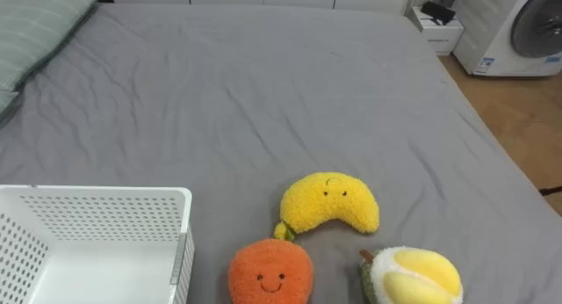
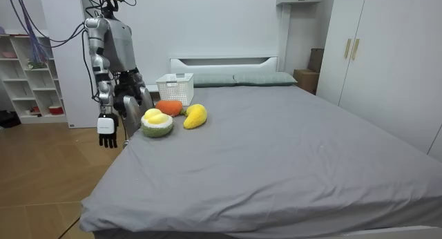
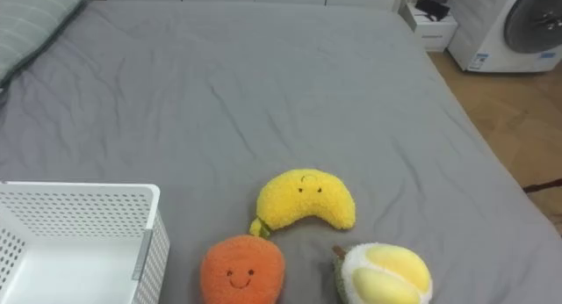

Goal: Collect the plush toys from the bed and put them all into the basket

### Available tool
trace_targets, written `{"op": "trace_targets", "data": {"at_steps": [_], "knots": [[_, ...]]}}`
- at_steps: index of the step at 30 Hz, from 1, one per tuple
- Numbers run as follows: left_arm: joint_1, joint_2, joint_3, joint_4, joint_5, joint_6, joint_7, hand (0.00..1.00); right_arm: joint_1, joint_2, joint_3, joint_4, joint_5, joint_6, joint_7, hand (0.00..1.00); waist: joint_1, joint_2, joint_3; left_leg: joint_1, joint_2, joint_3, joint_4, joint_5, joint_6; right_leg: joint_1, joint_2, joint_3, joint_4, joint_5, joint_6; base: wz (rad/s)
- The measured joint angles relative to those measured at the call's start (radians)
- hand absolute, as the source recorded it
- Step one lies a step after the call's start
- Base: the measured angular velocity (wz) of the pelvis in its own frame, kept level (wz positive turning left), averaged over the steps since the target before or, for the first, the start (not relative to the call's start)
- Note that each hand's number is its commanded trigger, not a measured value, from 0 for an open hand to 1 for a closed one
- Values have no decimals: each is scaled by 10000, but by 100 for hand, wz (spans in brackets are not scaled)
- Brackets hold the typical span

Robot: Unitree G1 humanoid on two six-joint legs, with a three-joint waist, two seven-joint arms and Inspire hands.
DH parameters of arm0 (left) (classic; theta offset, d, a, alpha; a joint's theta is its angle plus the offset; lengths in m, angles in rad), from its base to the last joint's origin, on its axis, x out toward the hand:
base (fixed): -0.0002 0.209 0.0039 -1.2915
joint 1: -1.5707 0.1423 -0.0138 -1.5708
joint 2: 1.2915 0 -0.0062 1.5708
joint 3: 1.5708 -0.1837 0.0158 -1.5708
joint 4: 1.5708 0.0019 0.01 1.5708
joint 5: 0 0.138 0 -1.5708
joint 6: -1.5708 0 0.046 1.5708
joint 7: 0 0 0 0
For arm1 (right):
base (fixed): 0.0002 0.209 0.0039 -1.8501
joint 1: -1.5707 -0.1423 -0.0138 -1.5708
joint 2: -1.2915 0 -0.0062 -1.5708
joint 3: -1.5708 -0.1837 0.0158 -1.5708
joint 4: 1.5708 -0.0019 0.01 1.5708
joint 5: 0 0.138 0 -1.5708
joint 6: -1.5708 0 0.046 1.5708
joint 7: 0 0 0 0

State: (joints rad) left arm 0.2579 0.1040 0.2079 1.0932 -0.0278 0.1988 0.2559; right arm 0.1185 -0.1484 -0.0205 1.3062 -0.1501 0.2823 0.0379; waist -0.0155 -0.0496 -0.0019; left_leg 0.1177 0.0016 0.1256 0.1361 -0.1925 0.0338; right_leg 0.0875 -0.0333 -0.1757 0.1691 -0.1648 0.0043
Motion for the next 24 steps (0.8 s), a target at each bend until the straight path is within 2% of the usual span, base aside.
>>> {"op": "trace_targets", "data": {"at_steps": [15, 18, 24], "knots": [[-18, 32, -24, 0, 7, 145, 165, 0, 24, -1, 78, -184, 221, 34, -20, 0, 1, -14, 3, -17, 12, 69, -7, 0, -1, -43, 18, 122, 16, 0, -1, 0], [19, 108, 69, -3, 4, 150, 152, 0, 144, -18, -130, -203, 780, 20, -149, 0, -31, -27, -2, -3, 10, 93, -8, 1, -1, -28, 22, 137, 13, 1, -1, 0], [256, 293, 529, -183, 20, 174, 135, 0, 519, -95, -1256, -303, 2214, -87, -622, 0, -42, -110, -4, 22, 15, 67, -4, 1, -2, -5, 25, 109, -6, 2, -3, 0]]}}
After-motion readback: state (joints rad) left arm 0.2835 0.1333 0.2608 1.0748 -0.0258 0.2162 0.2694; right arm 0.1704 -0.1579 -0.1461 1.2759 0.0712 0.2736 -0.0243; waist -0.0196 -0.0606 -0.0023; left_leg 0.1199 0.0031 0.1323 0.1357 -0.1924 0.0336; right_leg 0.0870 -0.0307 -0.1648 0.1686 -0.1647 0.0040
